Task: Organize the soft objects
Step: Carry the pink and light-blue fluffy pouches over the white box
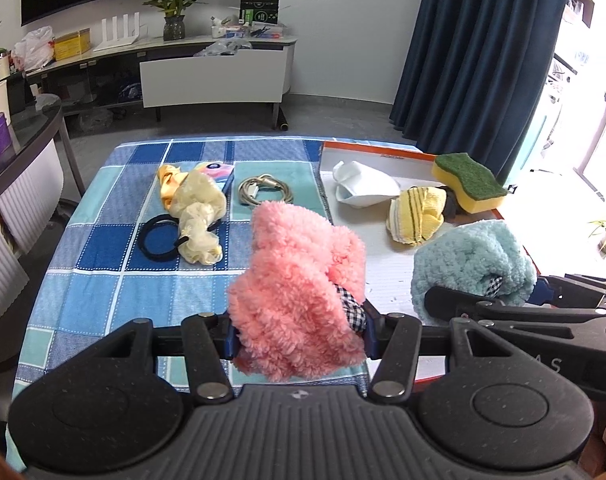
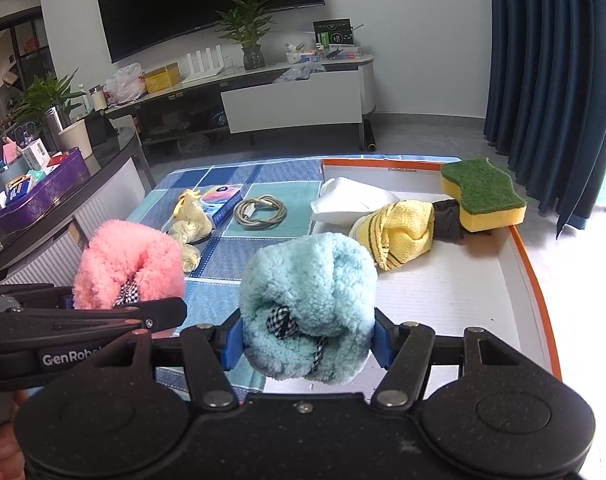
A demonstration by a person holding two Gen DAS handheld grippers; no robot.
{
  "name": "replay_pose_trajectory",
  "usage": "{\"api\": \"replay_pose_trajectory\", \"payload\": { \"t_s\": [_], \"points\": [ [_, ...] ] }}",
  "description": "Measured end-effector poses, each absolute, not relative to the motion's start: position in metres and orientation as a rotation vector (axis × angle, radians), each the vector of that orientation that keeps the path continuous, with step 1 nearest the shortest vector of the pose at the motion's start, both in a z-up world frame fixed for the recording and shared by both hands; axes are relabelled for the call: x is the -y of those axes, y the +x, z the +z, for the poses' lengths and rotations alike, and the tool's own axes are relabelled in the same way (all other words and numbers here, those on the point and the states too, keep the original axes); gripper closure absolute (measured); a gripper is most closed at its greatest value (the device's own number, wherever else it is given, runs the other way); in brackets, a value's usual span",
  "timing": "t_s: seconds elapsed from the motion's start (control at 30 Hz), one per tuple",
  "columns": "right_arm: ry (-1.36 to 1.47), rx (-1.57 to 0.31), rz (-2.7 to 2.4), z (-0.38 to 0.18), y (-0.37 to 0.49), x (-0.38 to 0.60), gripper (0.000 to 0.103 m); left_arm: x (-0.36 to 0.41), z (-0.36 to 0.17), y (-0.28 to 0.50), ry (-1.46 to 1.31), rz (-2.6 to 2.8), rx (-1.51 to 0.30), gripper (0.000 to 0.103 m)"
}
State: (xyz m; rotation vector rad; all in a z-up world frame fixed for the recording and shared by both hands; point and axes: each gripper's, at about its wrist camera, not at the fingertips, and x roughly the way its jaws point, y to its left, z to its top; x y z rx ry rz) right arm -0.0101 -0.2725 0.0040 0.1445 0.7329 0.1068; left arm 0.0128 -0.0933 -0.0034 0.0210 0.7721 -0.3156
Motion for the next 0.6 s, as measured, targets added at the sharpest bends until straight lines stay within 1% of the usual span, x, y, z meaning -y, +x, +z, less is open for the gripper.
{"api": "replay_pose_trajectory", "payload": {
  "t_s": [0.6],
  "points": [
    [0.174, -0.718, 0.032, 0.006, -0.019, 0.305, 0.03, 0.127, 0.0, 0.012, 0.055, -0.381, -0.765, 0.048]
  ]
}}
